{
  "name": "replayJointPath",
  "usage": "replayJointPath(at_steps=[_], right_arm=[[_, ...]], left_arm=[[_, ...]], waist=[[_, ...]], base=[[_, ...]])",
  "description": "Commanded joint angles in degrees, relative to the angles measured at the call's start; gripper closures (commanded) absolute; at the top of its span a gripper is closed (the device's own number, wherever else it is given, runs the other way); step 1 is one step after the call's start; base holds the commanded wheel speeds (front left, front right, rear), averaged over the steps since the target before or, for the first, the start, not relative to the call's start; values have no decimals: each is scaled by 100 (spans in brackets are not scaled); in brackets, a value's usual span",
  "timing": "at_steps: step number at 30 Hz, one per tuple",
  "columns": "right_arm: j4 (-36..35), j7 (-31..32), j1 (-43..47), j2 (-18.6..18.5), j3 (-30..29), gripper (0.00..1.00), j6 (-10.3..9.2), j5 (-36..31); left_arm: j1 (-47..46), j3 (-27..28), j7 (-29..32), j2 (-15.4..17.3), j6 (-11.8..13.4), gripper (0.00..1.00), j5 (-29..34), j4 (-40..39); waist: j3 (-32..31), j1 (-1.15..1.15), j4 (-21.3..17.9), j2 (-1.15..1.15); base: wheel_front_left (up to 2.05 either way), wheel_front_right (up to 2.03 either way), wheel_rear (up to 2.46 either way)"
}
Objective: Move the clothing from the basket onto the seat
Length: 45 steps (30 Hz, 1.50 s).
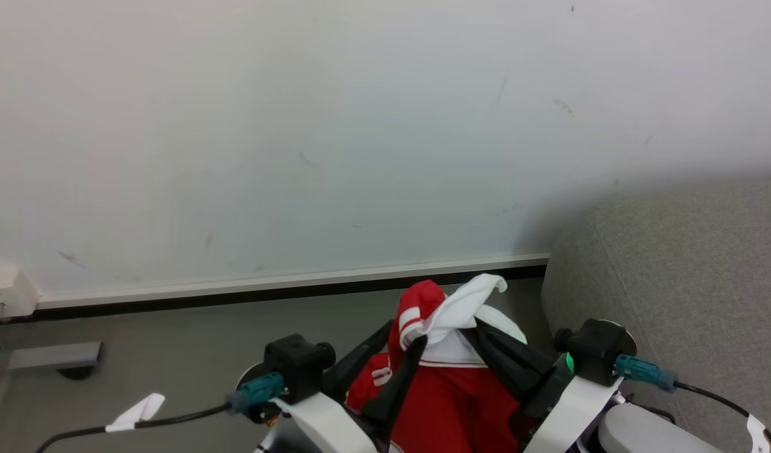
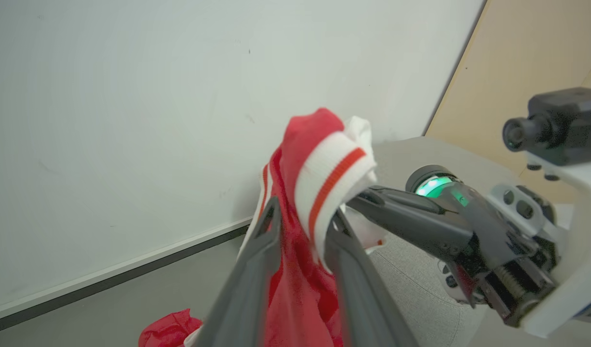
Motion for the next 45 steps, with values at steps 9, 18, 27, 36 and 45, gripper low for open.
replayJointPath(at_steps=[9, 18, 27, 36, 45], right_arm=[[-164, -31, 217, -305, -622, 100, -14, -234], [-393, -27, 281, -536, -1258, 100, -13, -428], [-500, -28, 381, -702, -1678, 100, -13, -568], [-457, -28, 463, -752, -2138, 100, -13, -752], [-104, -28, -267, -656, -3187, 100, -14, -1138]], left_arm=[[17, -48, -363, 19, 100, 0, 247, 344], [-36, -234, -648, -58, 105, 0, 422, 632], [-171, -268, -823, -82, 149, 0, 486, 755], [-275, -333, -808, -77, 132, 0, 505, 736], [-870, -381, -548, 8, 66, 0, 684, 448]], waist=[[68, 0, -254, 0], [162, 0, -762, 0], [273, 0, -1404, 0], [447, 0, -1649, 0], [1470, 0, -1417, 0]], base=[[0, 0, 0], [0, 0, 0], [0, 0, 0], [0, 0, 0], [0, 0, 0]])
